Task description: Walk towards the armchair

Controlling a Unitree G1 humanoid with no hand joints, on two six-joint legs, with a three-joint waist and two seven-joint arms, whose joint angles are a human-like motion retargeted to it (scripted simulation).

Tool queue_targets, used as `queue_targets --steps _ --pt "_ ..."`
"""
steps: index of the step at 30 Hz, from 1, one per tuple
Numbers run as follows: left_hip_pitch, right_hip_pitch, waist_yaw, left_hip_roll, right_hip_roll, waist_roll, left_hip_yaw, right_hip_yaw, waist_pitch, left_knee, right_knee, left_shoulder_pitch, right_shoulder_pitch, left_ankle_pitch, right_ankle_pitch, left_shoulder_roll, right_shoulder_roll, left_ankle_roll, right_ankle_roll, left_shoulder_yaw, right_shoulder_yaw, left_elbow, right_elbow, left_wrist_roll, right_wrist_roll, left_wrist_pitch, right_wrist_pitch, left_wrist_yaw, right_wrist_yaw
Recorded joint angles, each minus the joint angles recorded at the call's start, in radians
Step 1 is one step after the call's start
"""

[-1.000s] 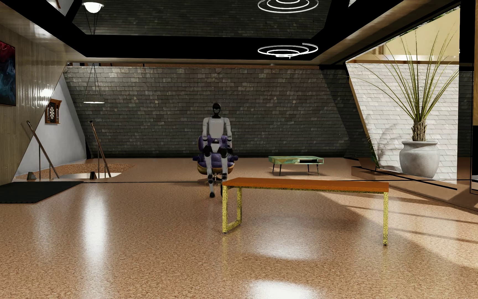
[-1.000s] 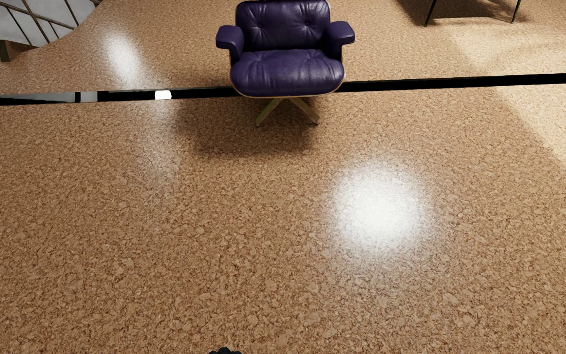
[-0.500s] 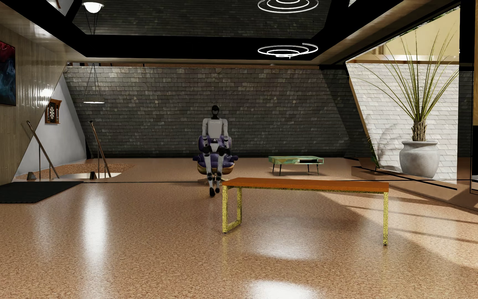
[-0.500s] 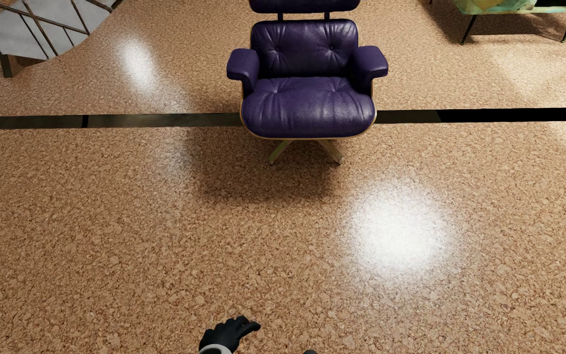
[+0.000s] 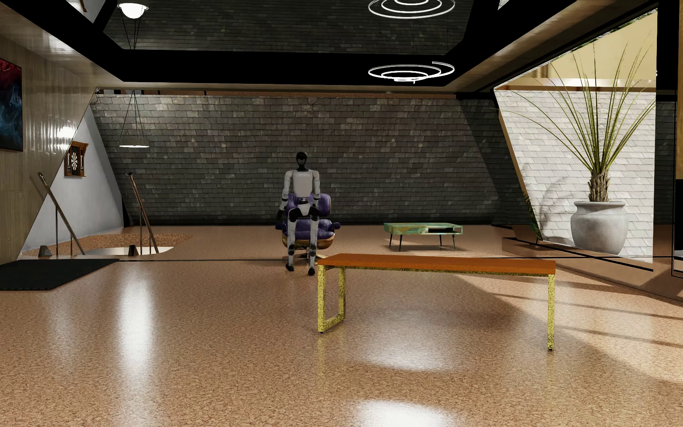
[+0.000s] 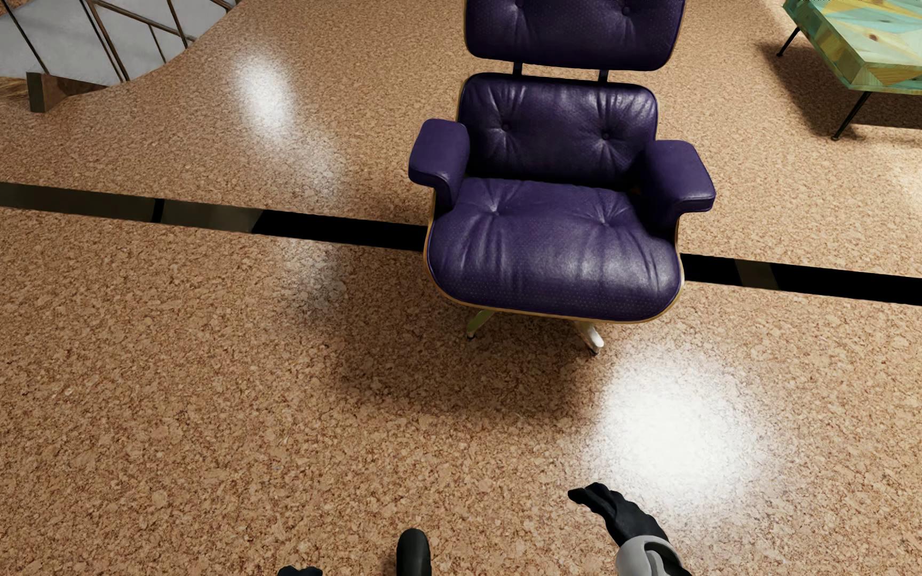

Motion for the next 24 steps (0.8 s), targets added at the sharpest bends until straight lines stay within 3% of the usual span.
queue_targets --steps 1,3,4,6,8,11,13,15,18,20,23,24 --pt "-0.001 0.032 0.007 -0.012 0.002 -0.002 -0.020 0.019 0.001 -0.053 -0.008 0.010 -0.004 -0.008 -0.007 -0.011 -0.003 -0.020 0.005 -0.009 0.012 0.002 -0.009 0.024 0.007 -0.005 -0.004 -0.001 -0.002" --pt "0.018 0.094 0.018 -0.034 -0.007 -0.010 -0.051 0.063 -0.001 -0.020 -0.010 0.033 0.001 0.130 -0.009 -0.054 -0.007 0.036 0.010 -0.001 0.029 0.016 -0.017 0.055 0.013 0.015 0.001 0.026 -0.003" --pt "0.041 0.121 0.021 -0.036 -0.020 -0.018 -0.040 0.081 -0.005 0.002 0.005 0.041 0.014 0.177 0.014 -0.080 -0.007 0.024 0.015 0.008 0.027 0.036 -0.014 0.067 0.018 0.040 0.010 0.039 -0.008" --pt "0.093 0.132 0.023 -0.050 -0.064 -0.049 0.001 0.100 -0.015 0.013 0.065 0.036 0.057 0.158 0.112 -0.125 0.002 0.007 0.011 0.015 0.003 0.099 0.014 0.098 0.030 0.103 0.050 0.047 -0.014" --pt "0.135 0.064 0.023 -0.066 -0.113 -0.082 0.048 0.113 -0.022 0.018 0.221 0.016 0.095 0.109 0.254 -0.150 -0.003 0.015 0.029 0.018 0.018 0.135 0.042 0.111 0.021 0.121 0.067 0.024 0.053" --pt "0.145 -0.146 0.016 -0.090 -0.280 -0.125 0.118 -0.002 -0.010 0.089 0.626 -0.041 0.132 0.026 0.419 -0.140 -0.087 0.052 0.152 -0.029 0.099 0.126 0.008 0.128 -0.033 0.019 0.002 -0.052 0.155" --pt "0.170 -0.279 0.001 -0.118 -0.376 -0.157 0.153 -0.044 -0.002 0.110 0.827 -0.103 0.164 -0.017 0.357 -0.104 -0.101 0.071 0.157 -0.075 0.073 0.132 -0.027 0.154 -0.021 -0.054 0.028 -0.101 0.117" --pt "0.199 -0.370 -0.010 -0.136 -0.402 -0.178 0.171 -0.056 0.002 0.126 0.874 -0.184 0.198 -0.053 0.310 -0.074 -0.081 0.080 0.206 -0.107 0.007 0.146 -0.051 0.190 0.026 -0.061 0.070 -0.112 0.062" --pt "0.240 -0.393 -0.023 -0.141 -0.487 -0.189 0.175 -0.164 0.000 0.139 0.687 -0.280 0.230 -0.095 0.211 -0.050 -0.067 0.087 0.200 -0.080 -0.024 0.144 -0.083 0.184 0.048 -0.029 0.069 -0.074 0.056" --pt "0.273 -0.370 -0.030 -0.138 -0.493 -0.186 0.176 -0.202 -0.005 0.125 0.455 -0.314 0.228 -0.111 0.162 -0.038 -0.064 0.087 0.203 -0.051 -0.021 0.114 -0.087 0.155 0.038 -0.035 0.065 -0.047 0.073" --pt "0.318 -0.300 -0.023 -0.123 -0.513 -0.176 0.194 -0.321 -0.018 0.081 0.094 -0.324 0.199 -0.119 0.219 -0.014 -0.043 0.081 0.215 -0.053 -0.015 0.058 -0.067 0.124 0.023 -0.062 0.066 -0.021 0.075" --pt "0.331 -0.276 -0.018 -0.116 -0.528 -0.173 0.205 -0.404 -0.023 0.063 0.001 -0.316 0.184 -0.118 0.253 -0.006 -0.036 0.077 0.179 -0.058 -0.005 0.045 -0.059 0.115 0.011 -0.067 0.064 -0.018 0.078"
